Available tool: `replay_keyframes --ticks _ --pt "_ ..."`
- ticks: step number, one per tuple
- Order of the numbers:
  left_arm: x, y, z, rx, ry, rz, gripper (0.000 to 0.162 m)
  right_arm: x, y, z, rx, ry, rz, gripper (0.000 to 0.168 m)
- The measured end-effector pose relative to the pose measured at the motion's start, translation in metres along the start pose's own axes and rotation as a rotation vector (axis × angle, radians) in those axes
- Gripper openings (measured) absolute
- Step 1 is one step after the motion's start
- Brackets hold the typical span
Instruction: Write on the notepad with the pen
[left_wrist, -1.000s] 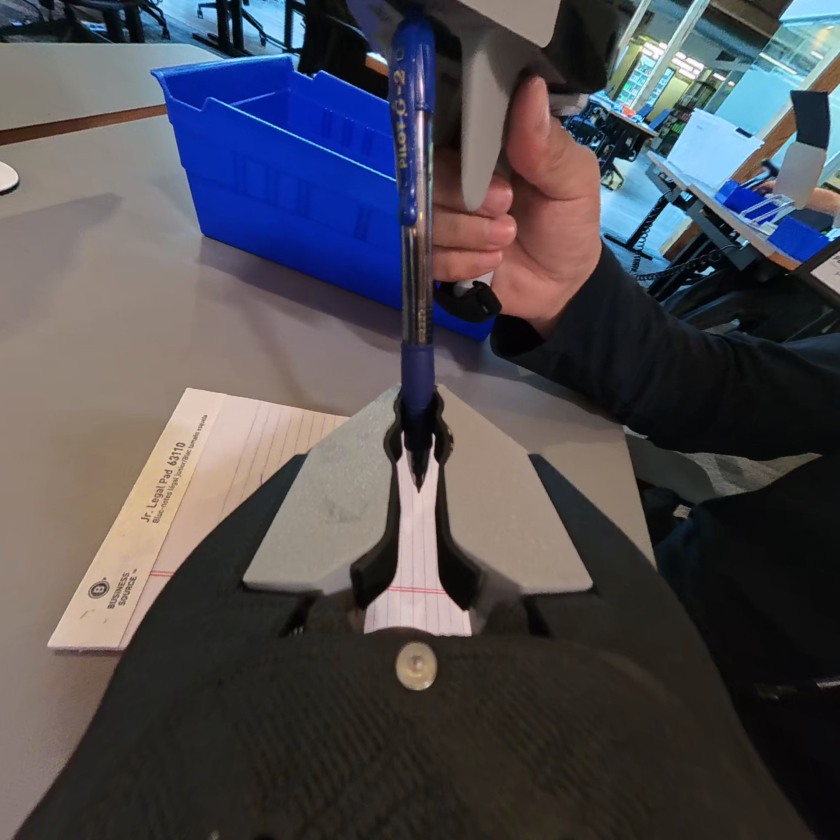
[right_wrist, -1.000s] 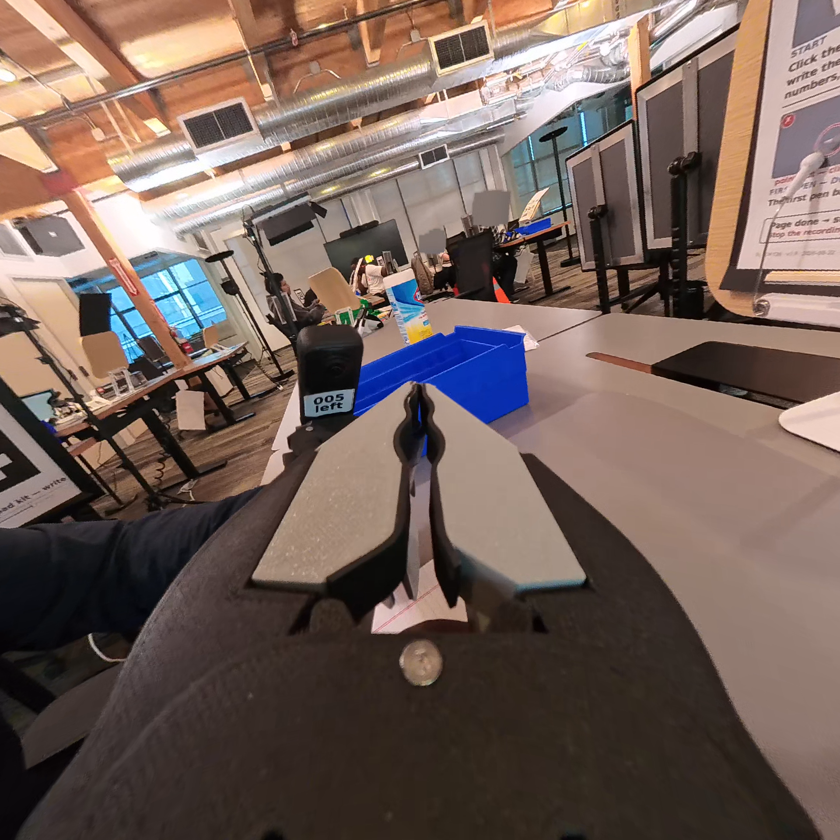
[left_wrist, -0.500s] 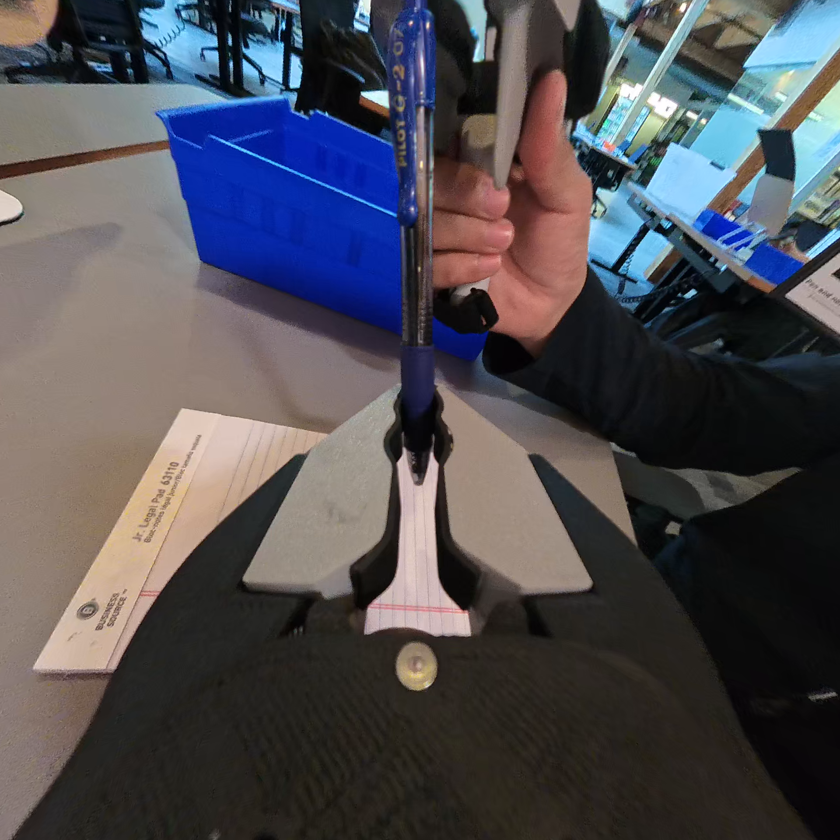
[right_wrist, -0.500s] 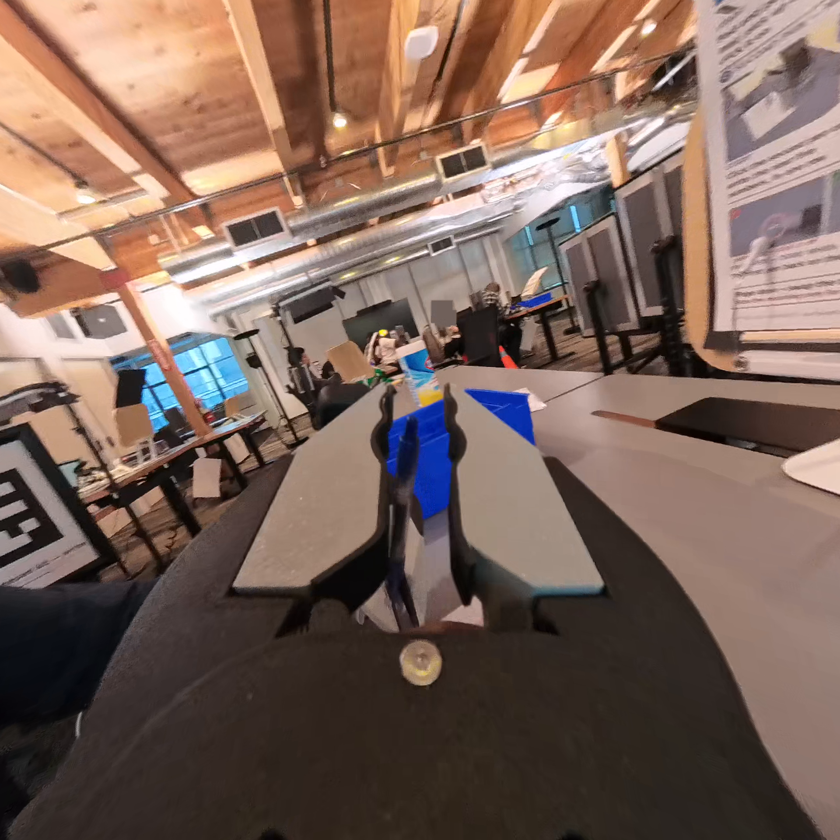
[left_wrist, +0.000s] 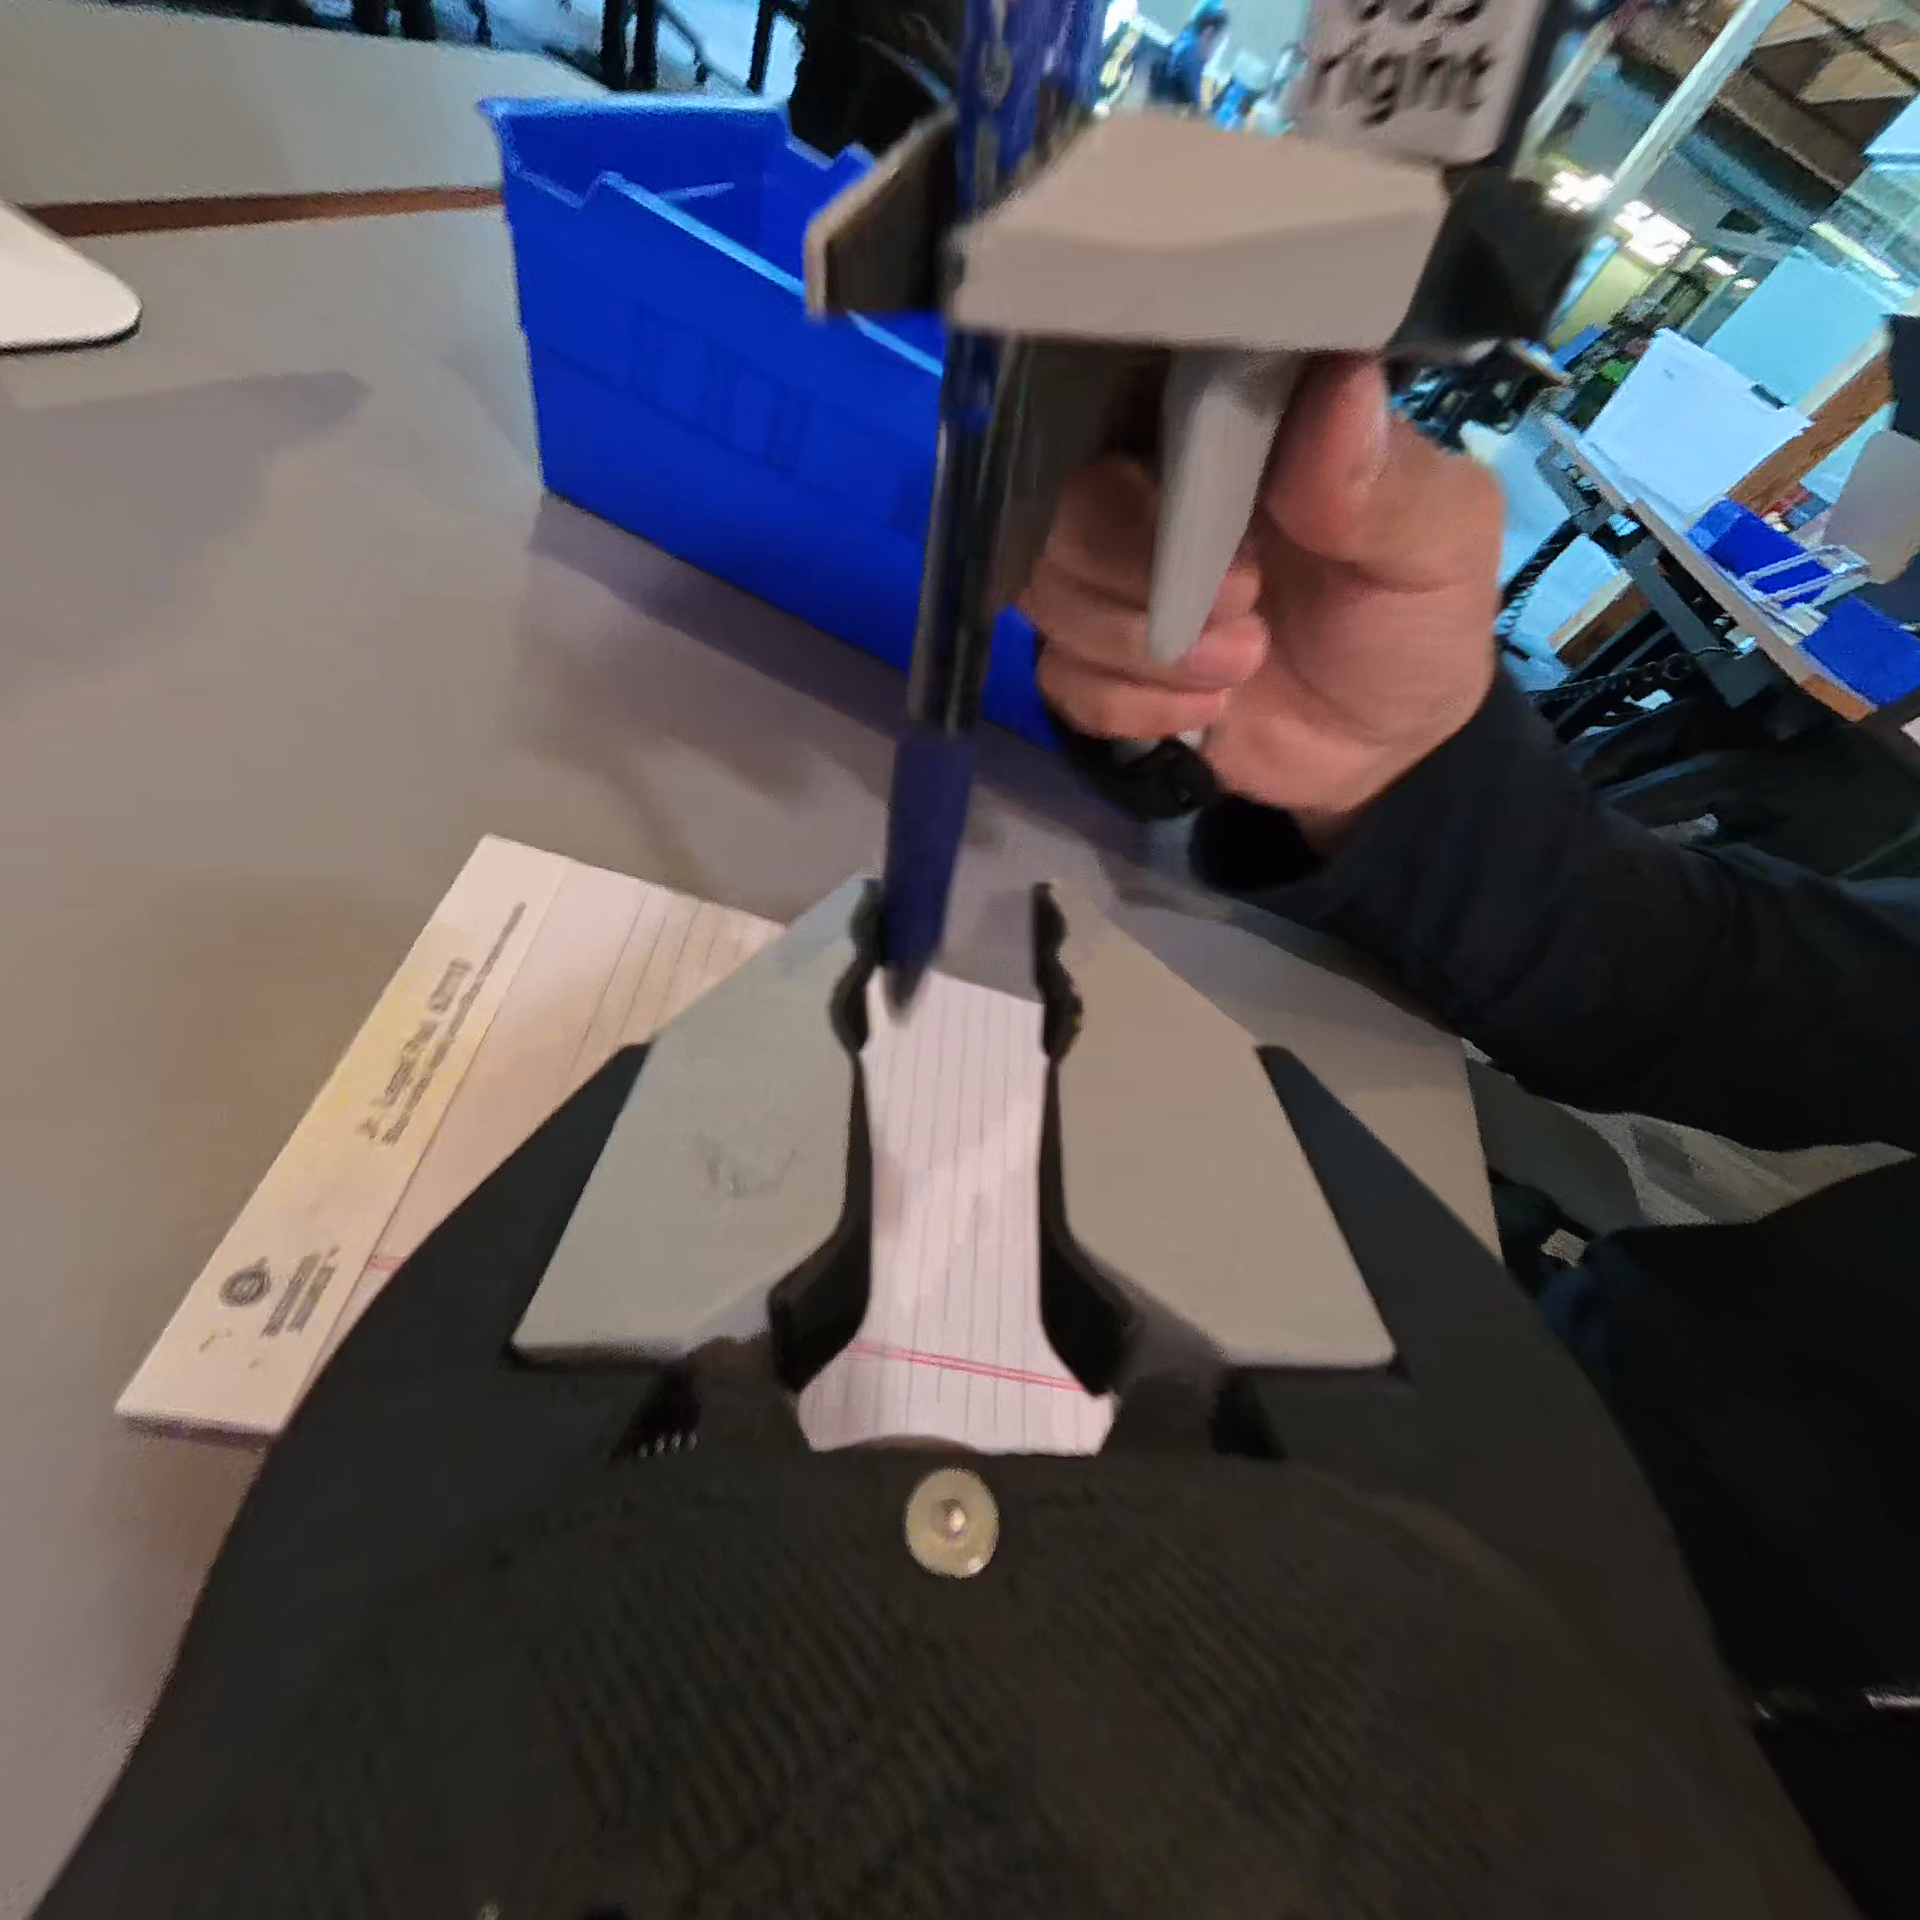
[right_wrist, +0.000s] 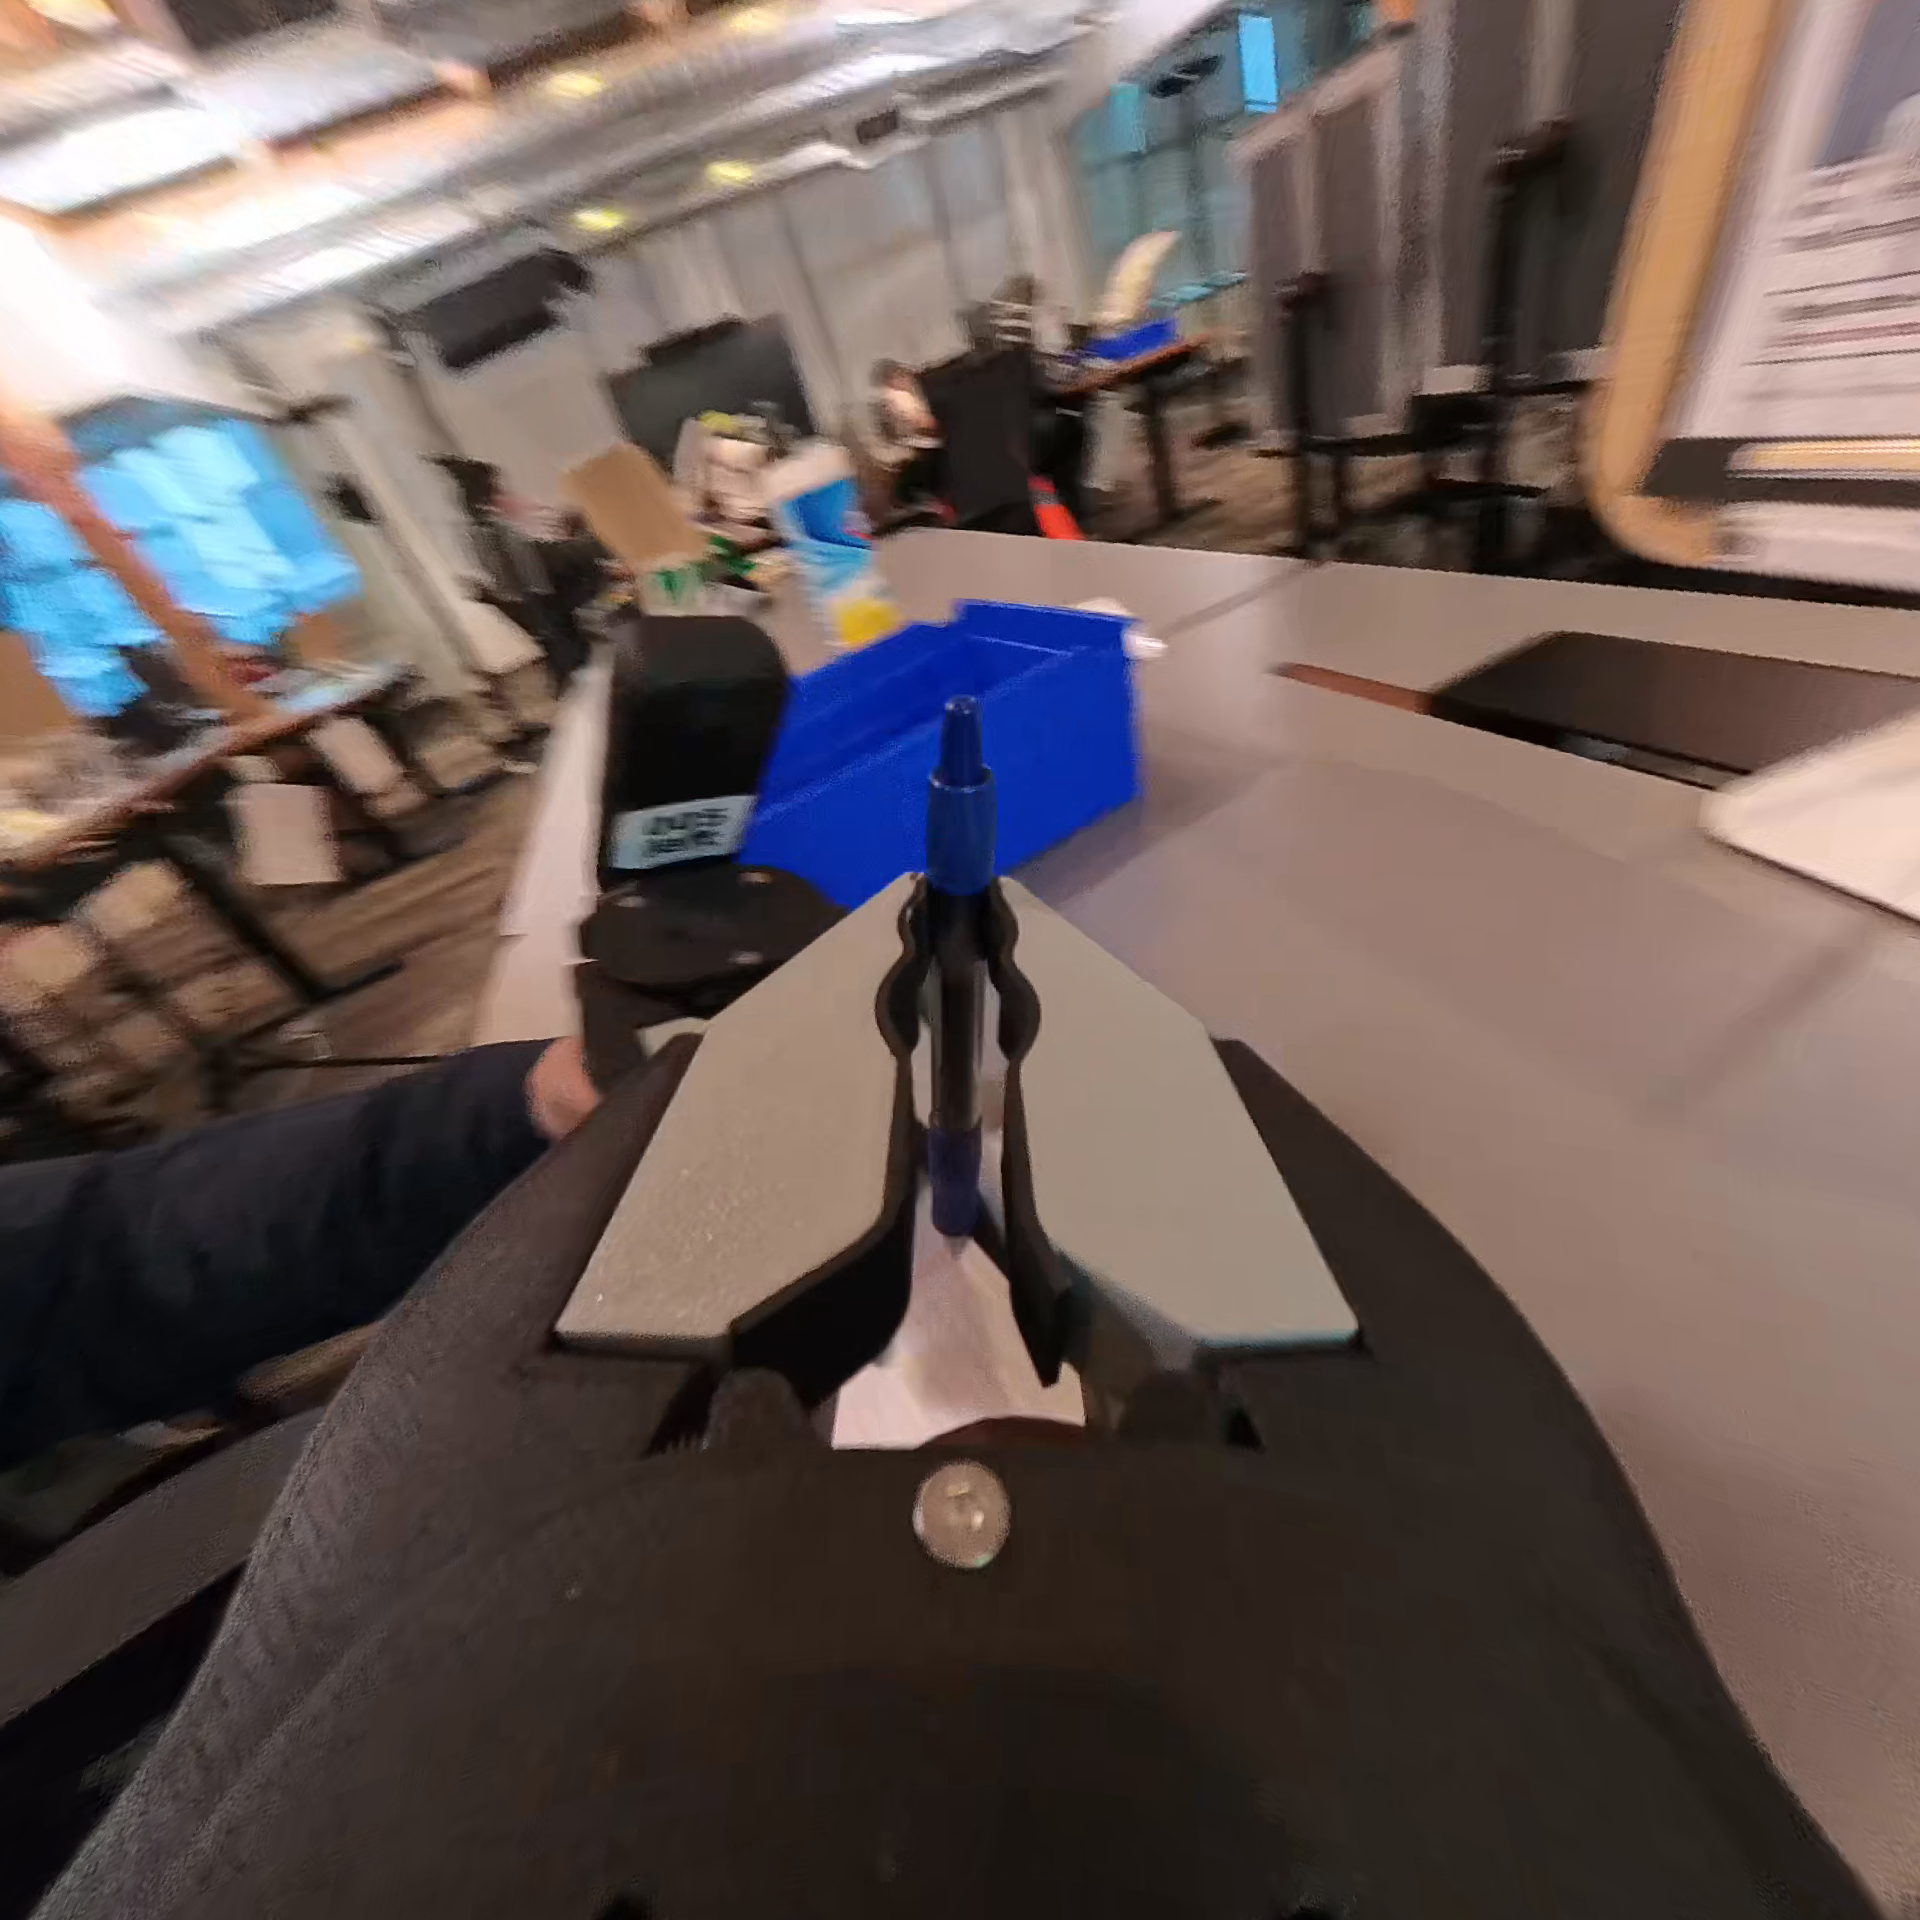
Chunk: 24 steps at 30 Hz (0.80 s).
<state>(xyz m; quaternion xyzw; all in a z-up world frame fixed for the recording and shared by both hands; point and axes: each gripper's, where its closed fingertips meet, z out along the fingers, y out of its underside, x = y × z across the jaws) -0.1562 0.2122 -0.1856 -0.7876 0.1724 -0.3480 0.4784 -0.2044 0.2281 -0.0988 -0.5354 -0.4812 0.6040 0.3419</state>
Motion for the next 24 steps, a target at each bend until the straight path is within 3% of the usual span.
replay_keyframes --ticks 4,7,15,18,21,24 --pt "-0.017 0.007 -0.001 -0.036 -0.072 -0.038 0.041 0.065 0.013 -0.031 -0.187 0.411 -0.11 0.005" --pt "-0.022 0.009 -0.003 -0.052 -0.109 -0.03 0.041 0.088 0.043 -0.042 -0.409 0.546 -0.101 0.005" --pt "-0.031 0.001 -0.017 -0.02 -0.155 -0.038 0.041 0.116 0.073 -0.046 -0.761 0.698 -0.087 0.005" --pt "-0.036 -0.009 -0.028 0.033 -0.178 -0.058 0.041 0.135 0.086 -0.048 -0.782 0.766 -0.124 0.009" --pt "-0.045 -0.015 -0.038 0.078 -0.211 -0.104 0.041 0.138 0.076 -0.051 -0.743 0.826 -0.221 0.012" --pt "-0.051 -0.018 -0.044 0.108 -0.22 -0.14 0.041 0.115 0.071 -0.042 -0.689 0.721 -0.254 0.015"
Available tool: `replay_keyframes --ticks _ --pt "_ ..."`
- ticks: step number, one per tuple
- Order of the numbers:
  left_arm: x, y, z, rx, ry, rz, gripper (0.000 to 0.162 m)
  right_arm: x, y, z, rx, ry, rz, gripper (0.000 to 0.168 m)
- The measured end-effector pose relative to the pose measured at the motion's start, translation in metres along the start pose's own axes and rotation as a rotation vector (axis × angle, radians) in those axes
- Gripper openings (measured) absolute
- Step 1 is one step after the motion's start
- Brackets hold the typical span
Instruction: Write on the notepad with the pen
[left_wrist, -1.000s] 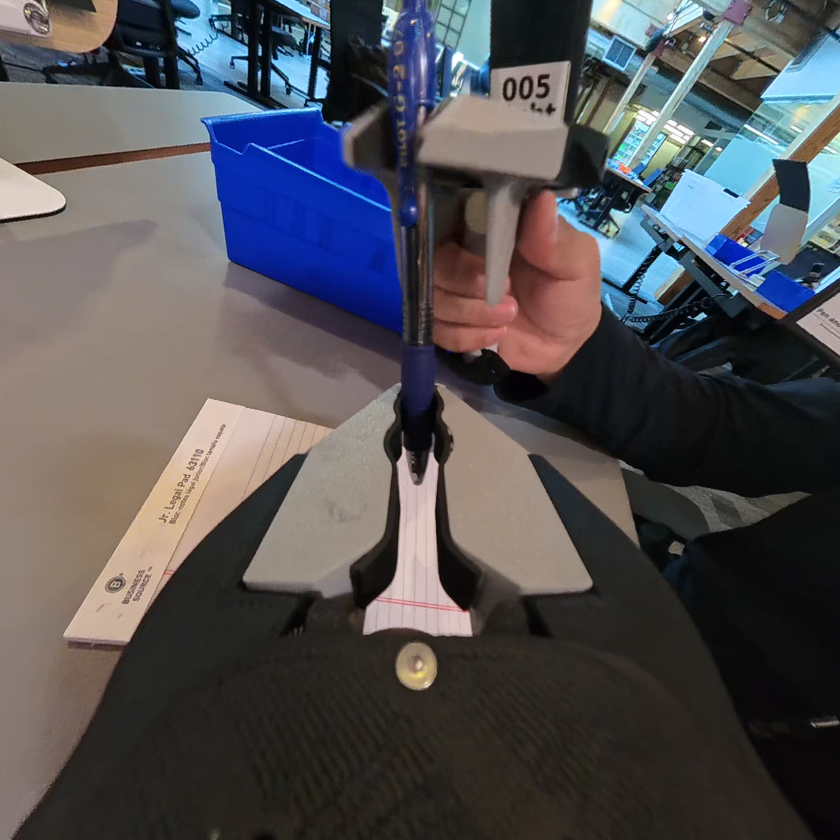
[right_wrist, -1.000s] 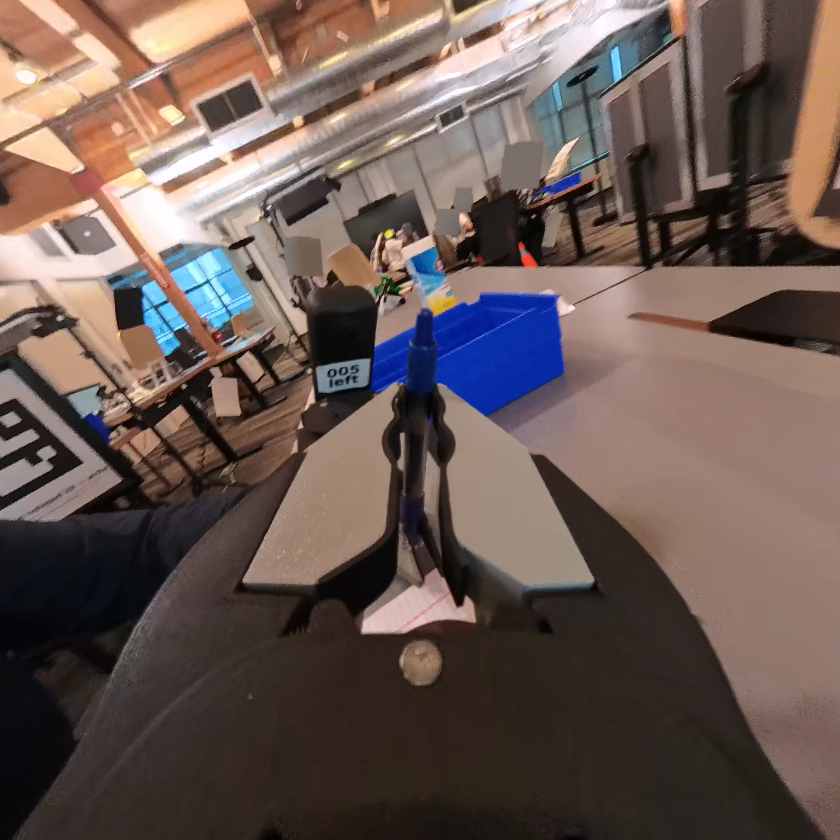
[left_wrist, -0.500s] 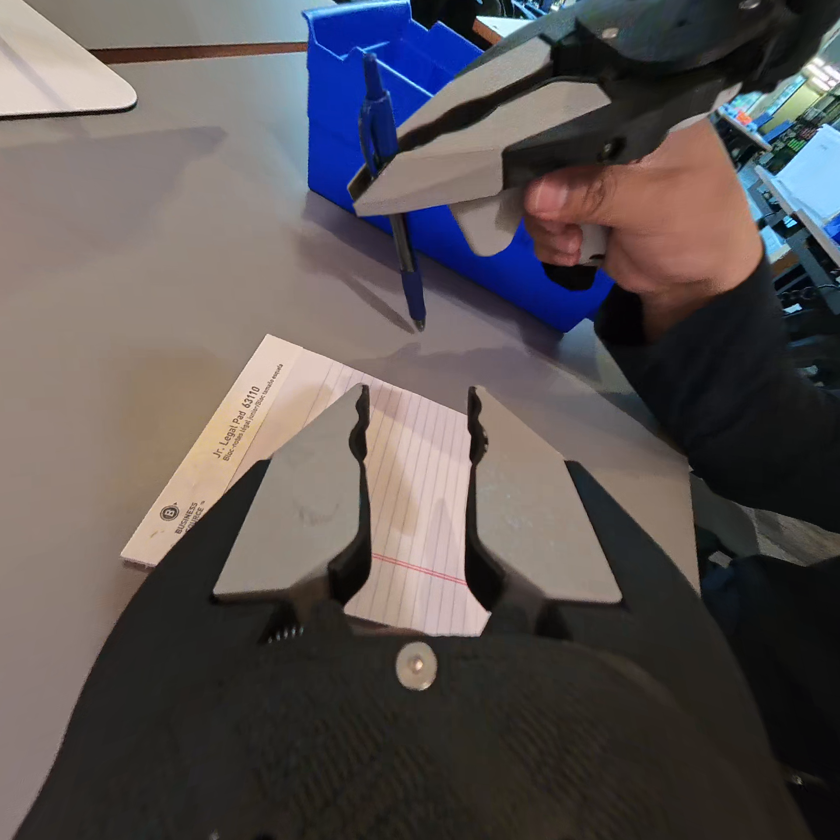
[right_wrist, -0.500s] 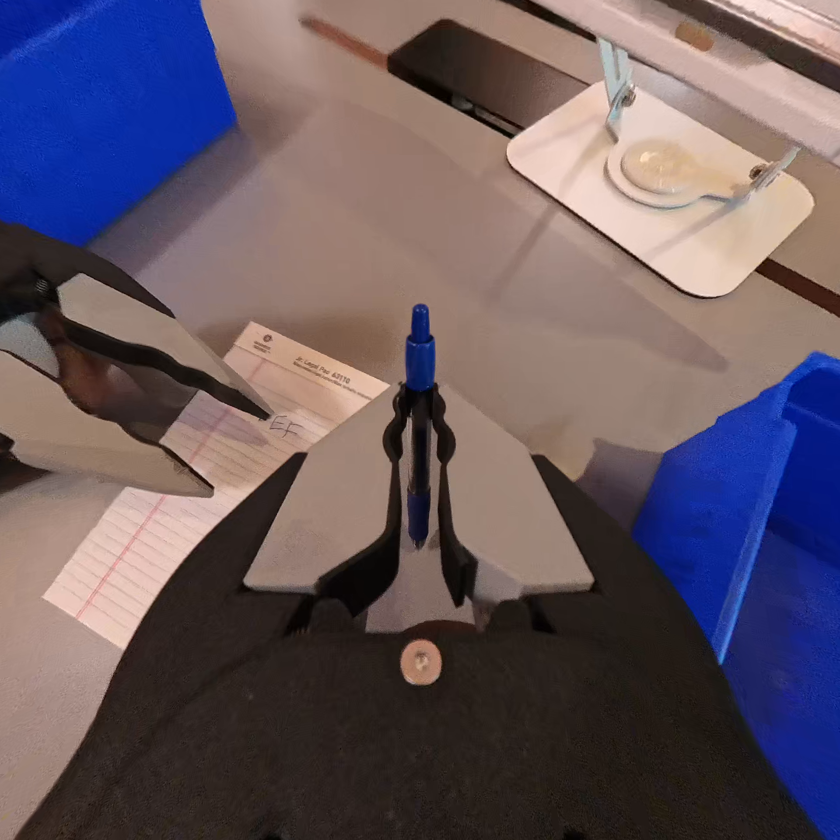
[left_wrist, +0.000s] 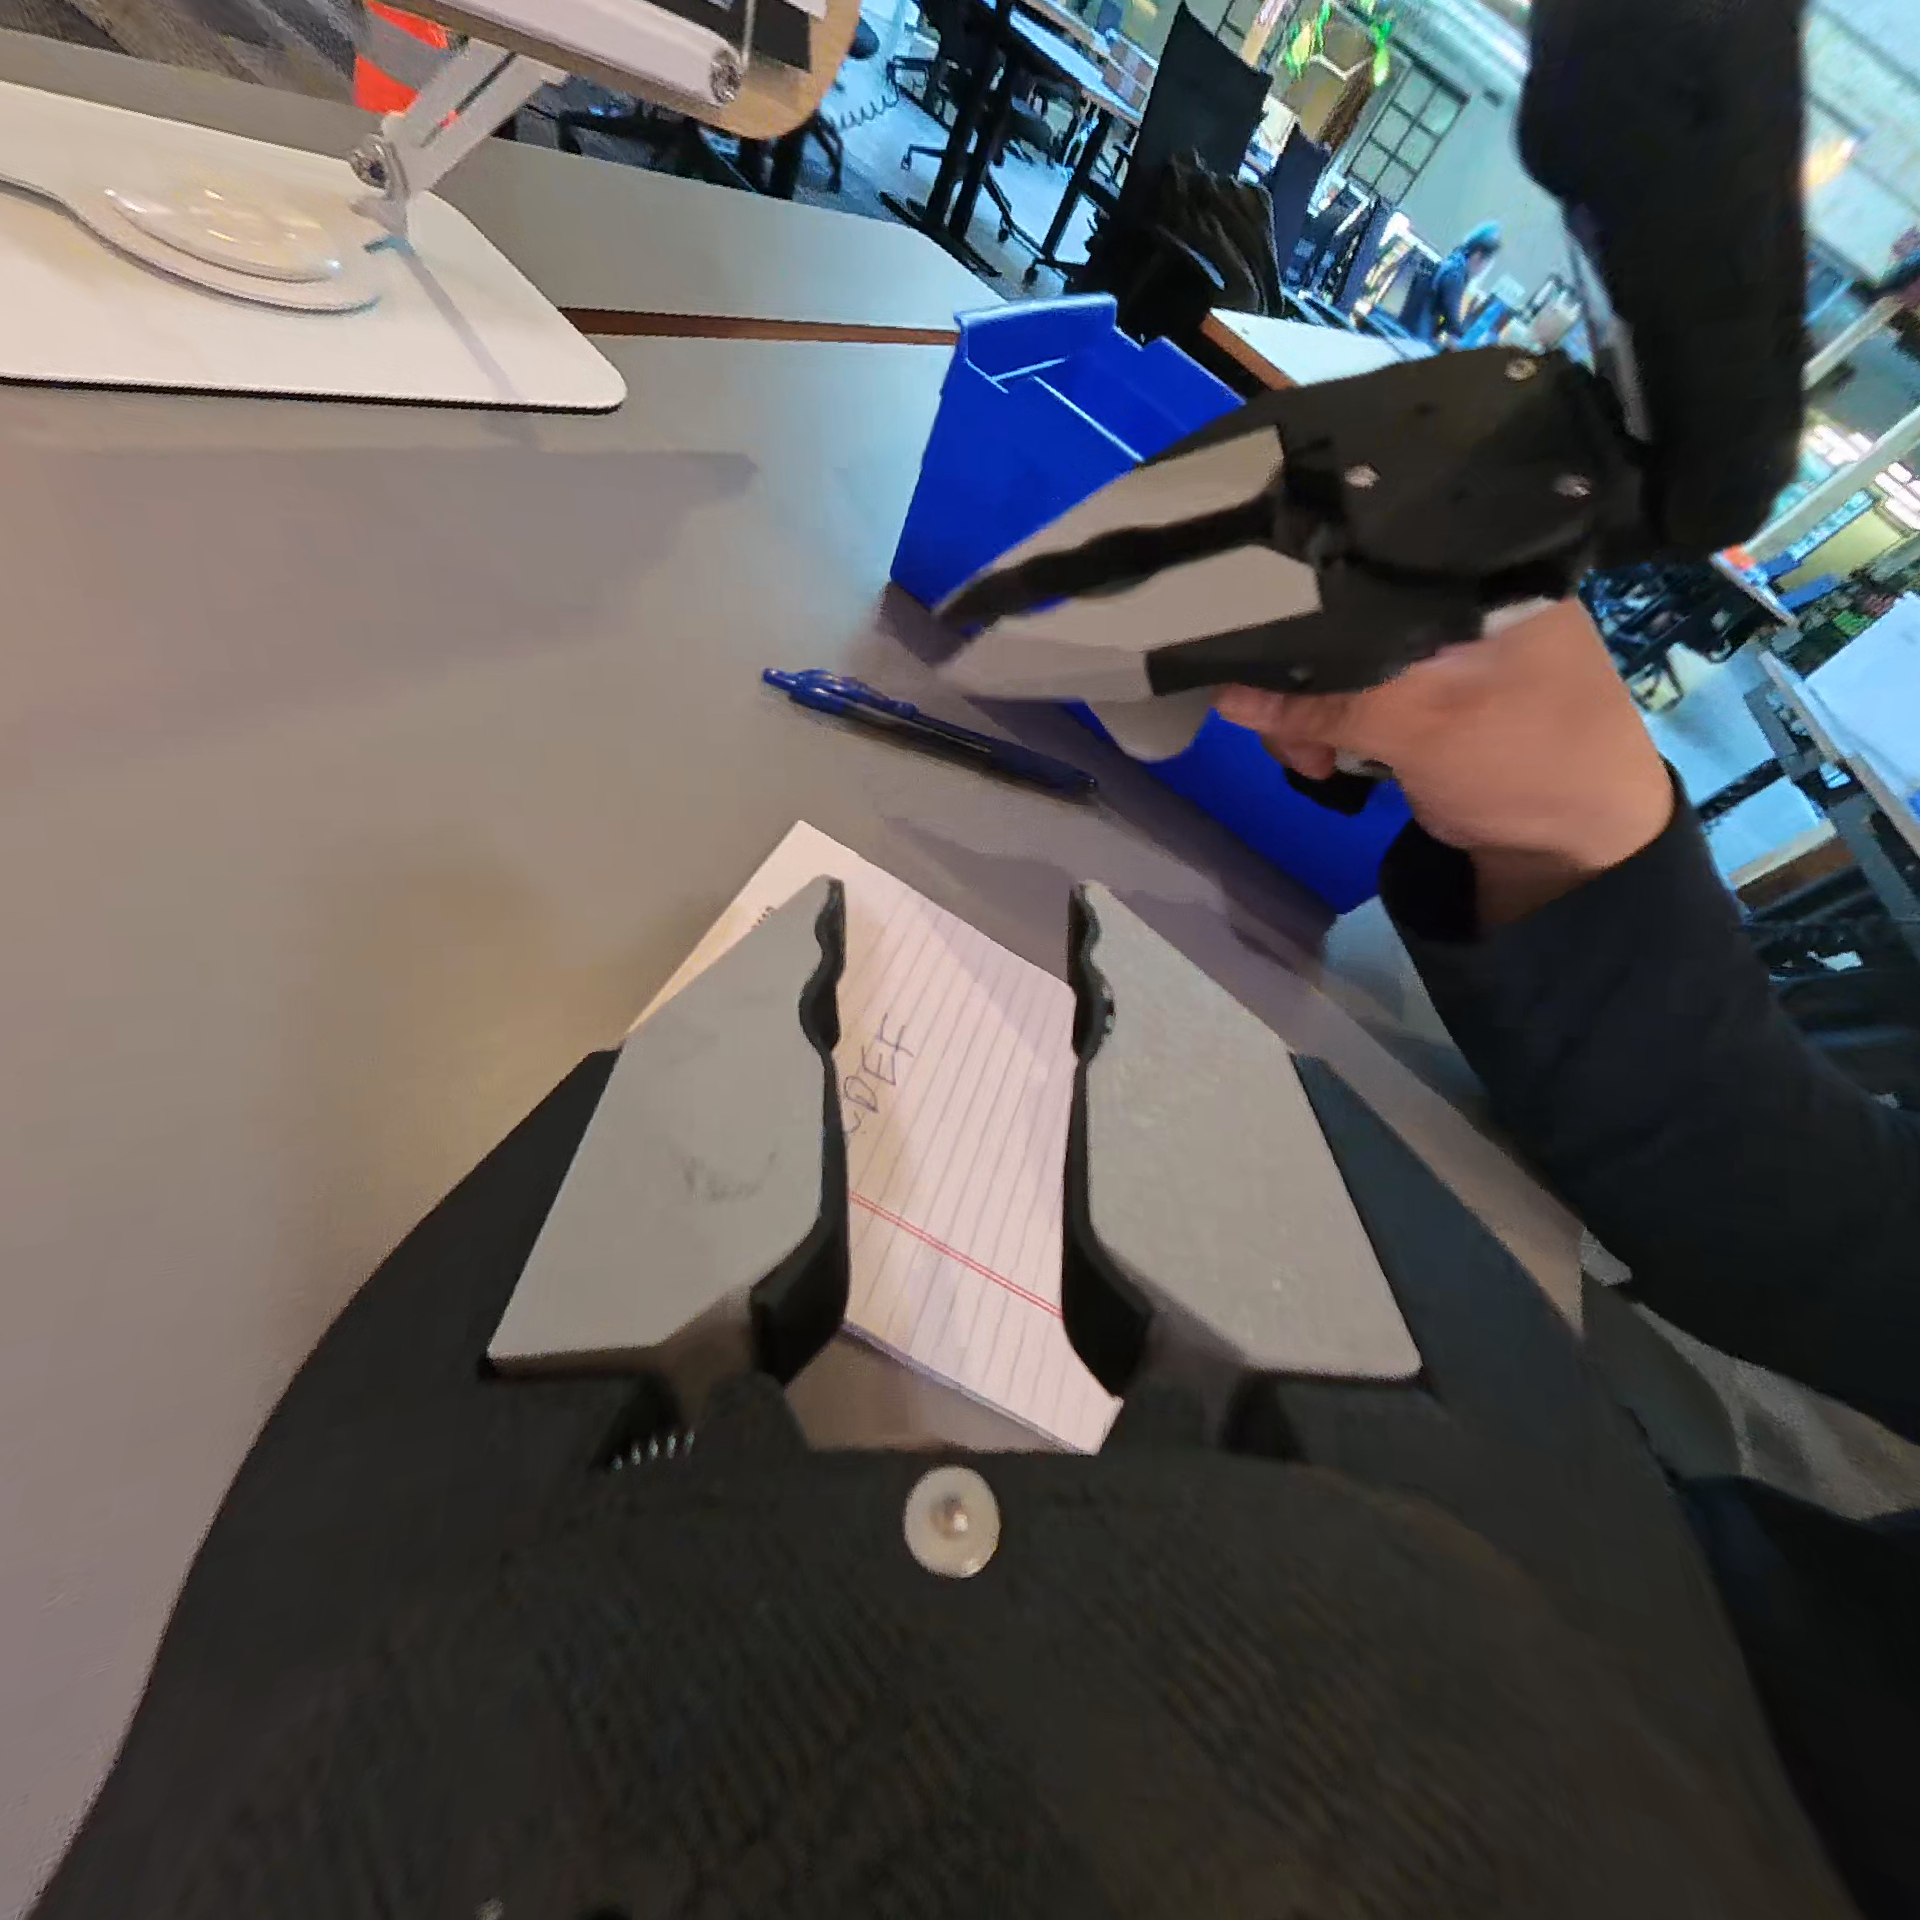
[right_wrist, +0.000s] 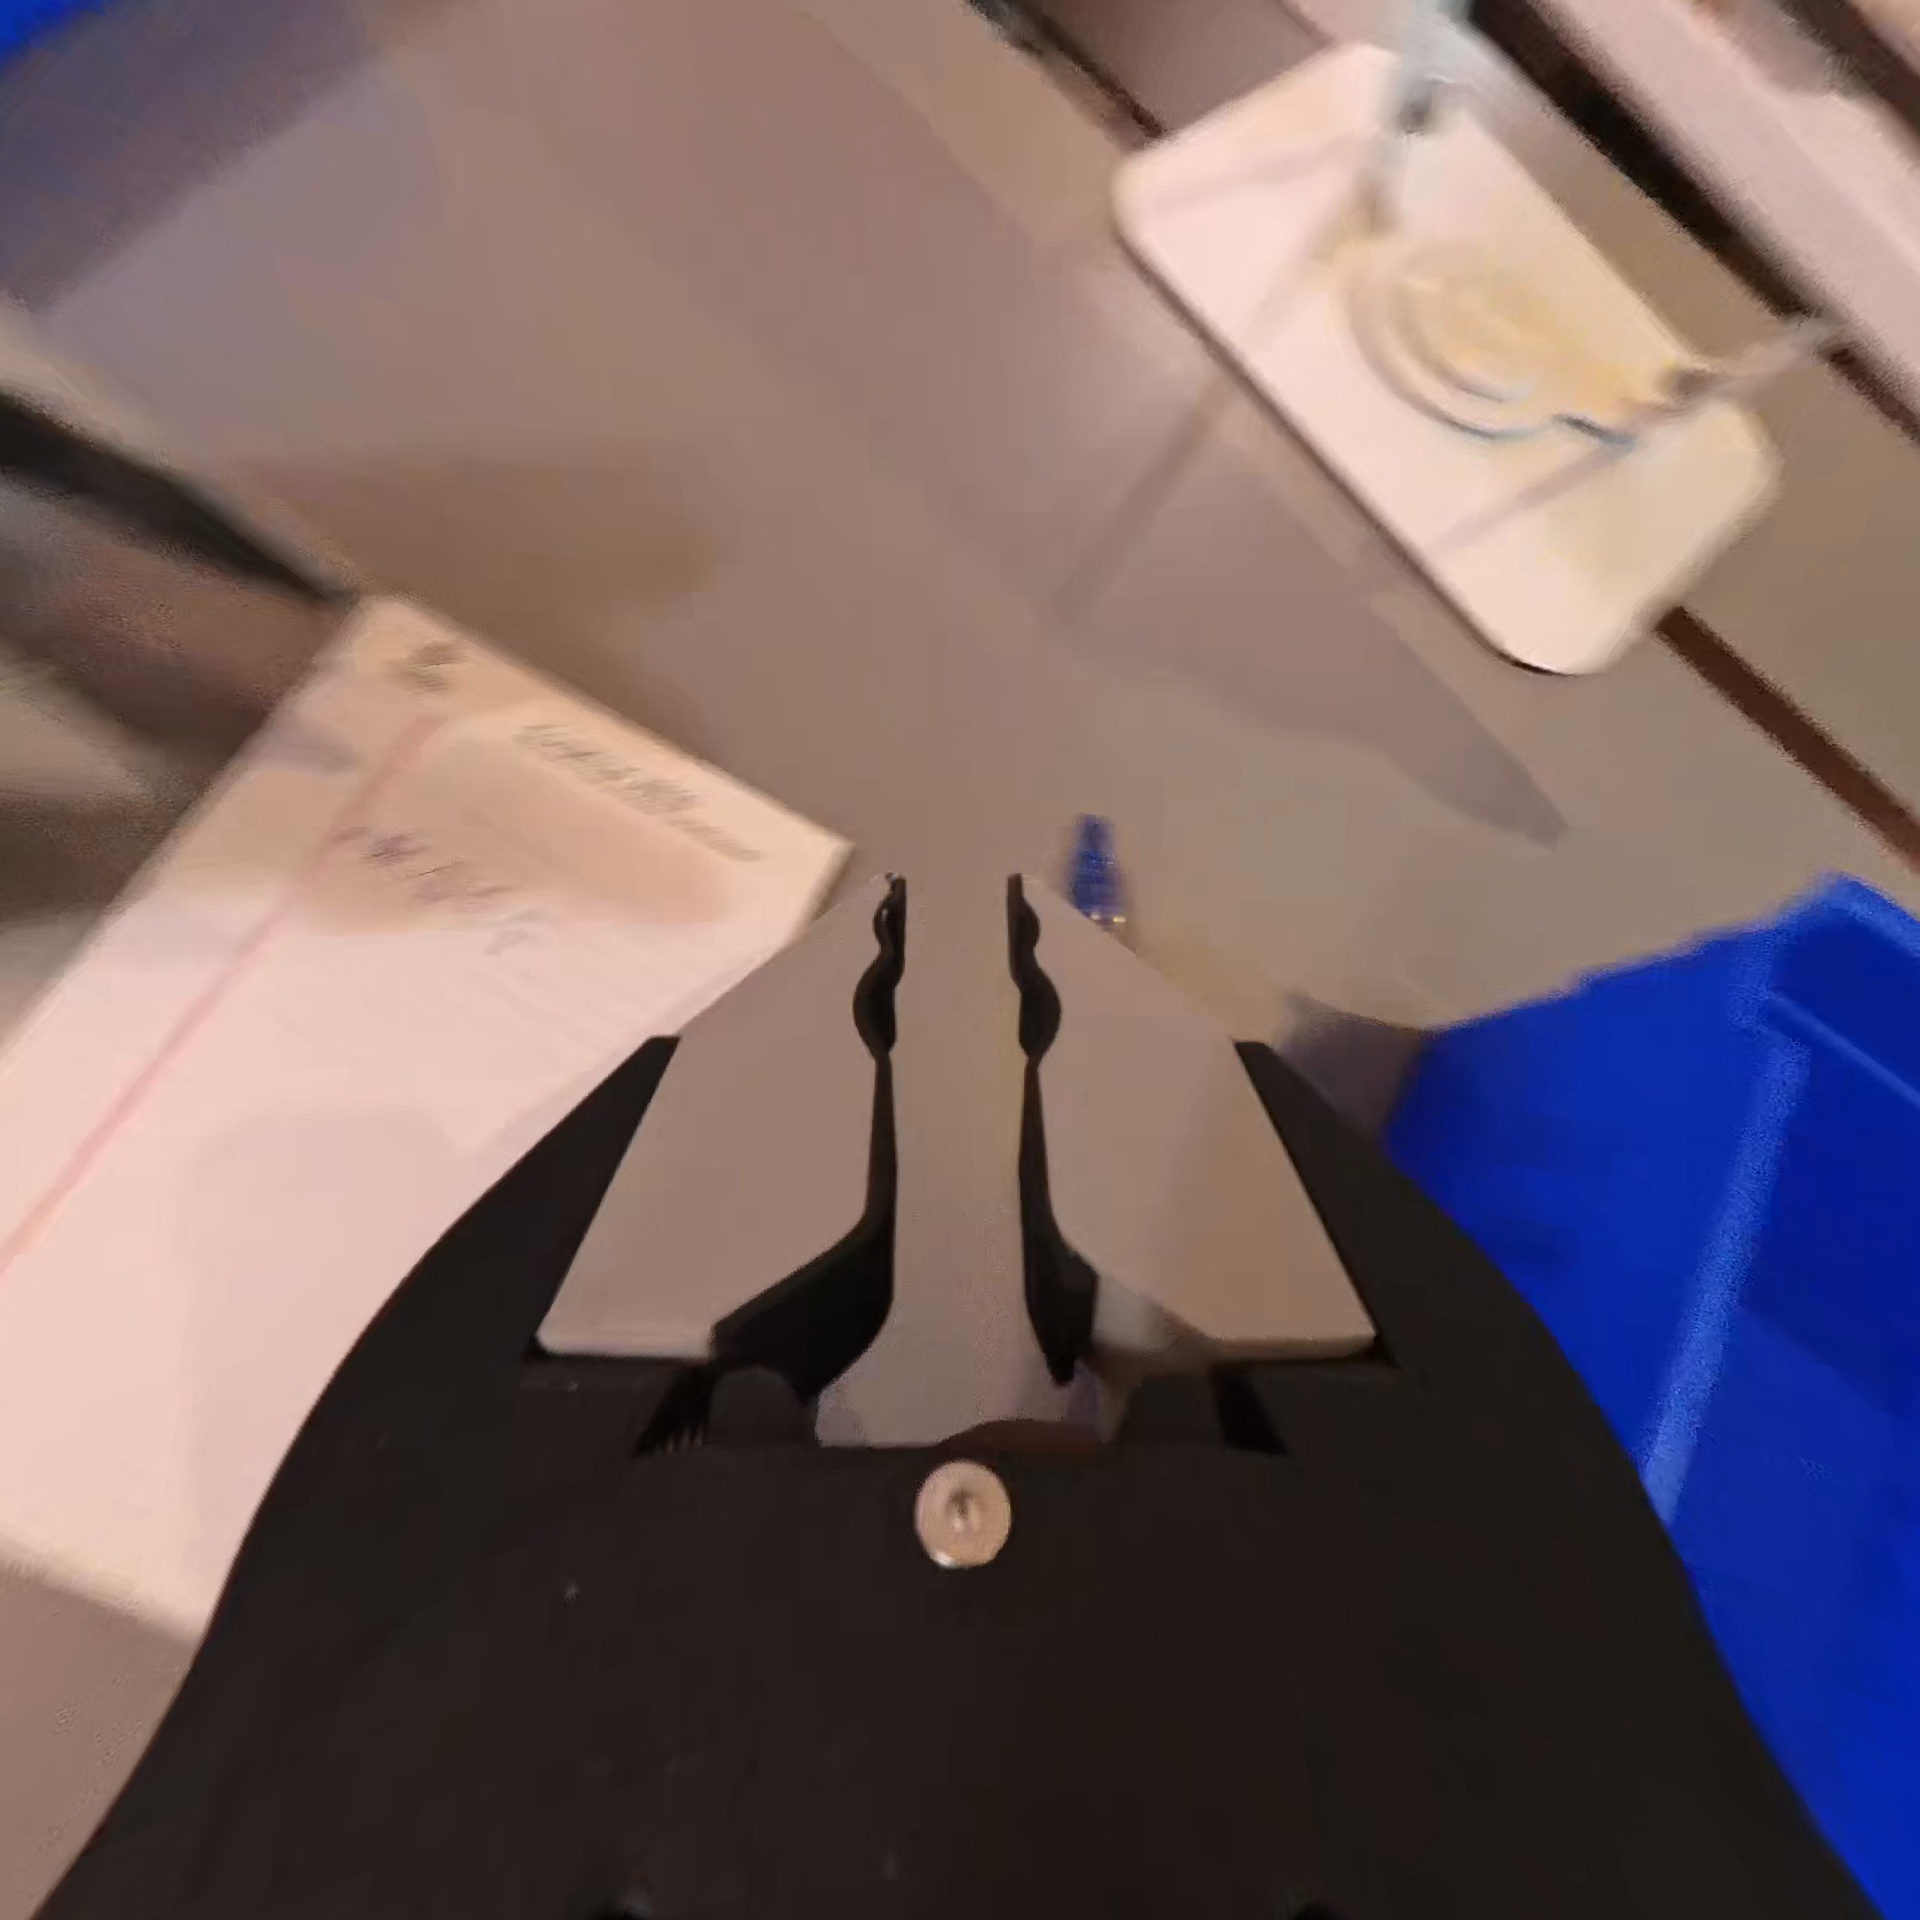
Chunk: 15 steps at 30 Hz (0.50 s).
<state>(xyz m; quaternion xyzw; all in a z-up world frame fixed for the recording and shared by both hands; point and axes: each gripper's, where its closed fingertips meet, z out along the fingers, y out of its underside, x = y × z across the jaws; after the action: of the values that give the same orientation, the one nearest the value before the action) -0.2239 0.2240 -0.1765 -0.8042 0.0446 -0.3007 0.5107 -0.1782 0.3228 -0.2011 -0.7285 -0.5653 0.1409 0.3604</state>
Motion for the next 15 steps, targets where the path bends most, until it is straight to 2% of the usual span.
replay_keyframes --ticks 4,9,15 --pt "-0.007 -0.004 -0.005 0.024 -0.033 -0.001 0.041 -0.075 0.014 -0.029 0.03 -0.407 -0.054 0.021" --pt "-0.006 -0.007 -0.007 0.034 -0.032 0.0 0.041 -0.126 0.046 -0.07 0.063 -0.581 -0.247 0.024" --pt "-0.011 -0.001 -0.005 0.01 -0.053 0.009 0.041 -0.162 0.087 -0.088 0.063 -0.661 -0.392 0.024"
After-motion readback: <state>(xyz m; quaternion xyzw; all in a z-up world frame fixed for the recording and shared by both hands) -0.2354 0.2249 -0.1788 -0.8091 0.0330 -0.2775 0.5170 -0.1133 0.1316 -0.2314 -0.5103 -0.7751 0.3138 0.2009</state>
